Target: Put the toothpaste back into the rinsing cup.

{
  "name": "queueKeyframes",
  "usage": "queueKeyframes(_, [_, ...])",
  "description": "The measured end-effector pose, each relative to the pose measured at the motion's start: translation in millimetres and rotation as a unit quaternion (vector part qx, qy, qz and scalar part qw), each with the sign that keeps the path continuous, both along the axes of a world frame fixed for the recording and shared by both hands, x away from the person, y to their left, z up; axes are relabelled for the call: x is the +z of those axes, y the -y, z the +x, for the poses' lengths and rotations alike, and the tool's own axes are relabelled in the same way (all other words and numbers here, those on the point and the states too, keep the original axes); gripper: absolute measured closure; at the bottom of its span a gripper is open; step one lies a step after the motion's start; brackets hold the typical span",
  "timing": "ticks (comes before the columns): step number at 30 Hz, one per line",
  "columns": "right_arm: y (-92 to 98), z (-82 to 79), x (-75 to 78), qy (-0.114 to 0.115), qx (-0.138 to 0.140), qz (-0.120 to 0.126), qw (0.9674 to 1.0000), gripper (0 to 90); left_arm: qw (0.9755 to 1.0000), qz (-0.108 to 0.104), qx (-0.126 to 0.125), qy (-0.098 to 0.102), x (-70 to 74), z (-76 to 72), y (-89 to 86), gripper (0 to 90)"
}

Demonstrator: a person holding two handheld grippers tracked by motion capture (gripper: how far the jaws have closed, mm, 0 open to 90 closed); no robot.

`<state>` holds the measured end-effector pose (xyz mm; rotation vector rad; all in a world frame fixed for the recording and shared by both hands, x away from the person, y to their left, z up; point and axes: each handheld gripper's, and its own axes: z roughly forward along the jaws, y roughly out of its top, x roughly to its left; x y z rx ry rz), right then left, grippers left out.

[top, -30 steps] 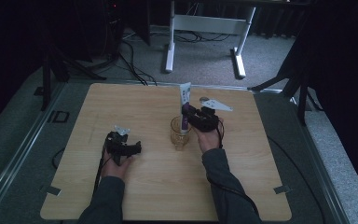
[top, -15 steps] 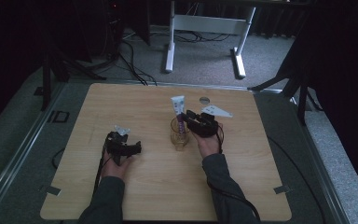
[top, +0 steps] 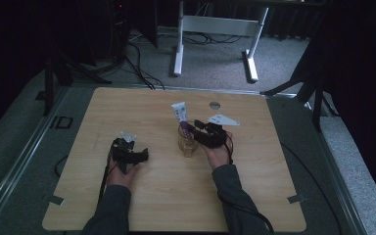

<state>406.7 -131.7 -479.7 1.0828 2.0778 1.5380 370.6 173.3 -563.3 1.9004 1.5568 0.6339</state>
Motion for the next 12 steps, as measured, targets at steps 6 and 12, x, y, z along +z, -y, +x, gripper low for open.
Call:
queueKeyframes(6, [9.3,-1.6,3.0,-0.003,-0.005,0.005,1.0,57.4,1.0,0.0,0.0,0.0,0.0,0.0,0.0,12.8])
queueKeyframes(12, [33.0,-2.3,5.2,-0.017,-0.03,0.005,0.9994,56.7,1.0,0.0,0.0,0.0,0.0,0.0,-0.1,12.8])
